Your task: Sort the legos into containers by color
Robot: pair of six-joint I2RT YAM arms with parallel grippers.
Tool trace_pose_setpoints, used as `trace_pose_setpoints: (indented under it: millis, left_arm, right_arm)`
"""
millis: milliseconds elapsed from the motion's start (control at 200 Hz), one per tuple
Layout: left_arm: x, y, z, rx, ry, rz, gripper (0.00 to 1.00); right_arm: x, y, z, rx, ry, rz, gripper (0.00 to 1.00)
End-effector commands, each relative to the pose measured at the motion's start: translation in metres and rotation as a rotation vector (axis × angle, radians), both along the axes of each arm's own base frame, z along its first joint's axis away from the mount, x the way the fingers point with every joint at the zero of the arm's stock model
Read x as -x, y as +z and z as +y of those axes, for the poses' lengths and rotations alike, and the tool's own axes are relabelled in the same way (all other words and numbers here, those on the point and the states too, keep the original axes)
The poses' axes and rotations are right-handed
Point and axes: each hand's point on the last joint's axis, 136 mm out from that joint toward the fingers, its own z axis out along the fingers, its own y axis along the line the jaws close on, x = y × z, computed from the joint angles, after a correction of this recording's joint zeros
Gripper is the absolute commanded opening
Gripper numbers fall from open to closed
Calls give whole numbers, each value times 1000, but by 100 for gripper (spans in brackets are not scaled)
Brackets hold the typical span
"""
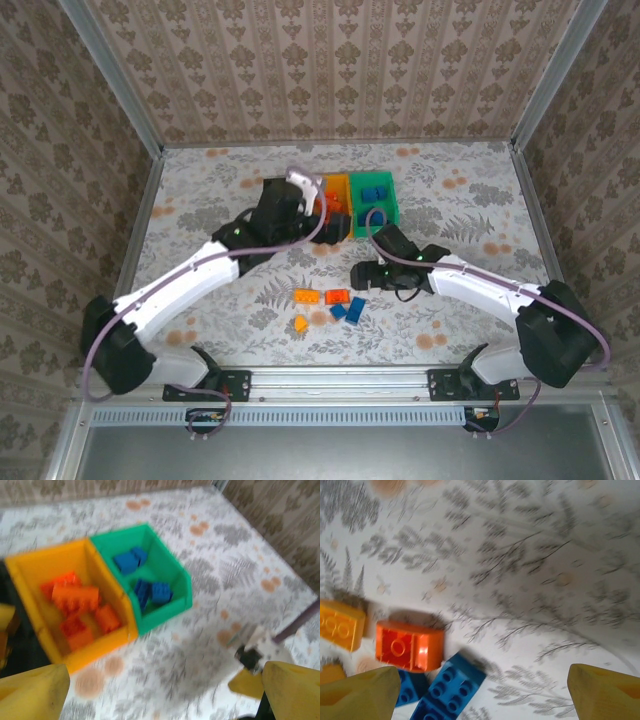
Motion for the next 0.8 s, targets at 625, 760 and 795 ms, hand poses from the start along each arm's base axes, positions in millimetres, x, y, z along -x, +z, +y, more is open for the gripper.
trace_pose_setpoints:
  millis: [625, 760, 795]
  left_arm:
    - [53, -72, 98, -61, 237, 105, 100]
    - [53, -72, 99, -62, 237, 102, 100]
    - [53, -72, 99, -63, 236, 102, 100]
  right_arm:
    - [28, -49, -37, 368, 8, 104, 75]
    - [31, -46, -64, 413, -57, 104, 72]
    - [31, -44, -71, 425, -71, 102, 72]
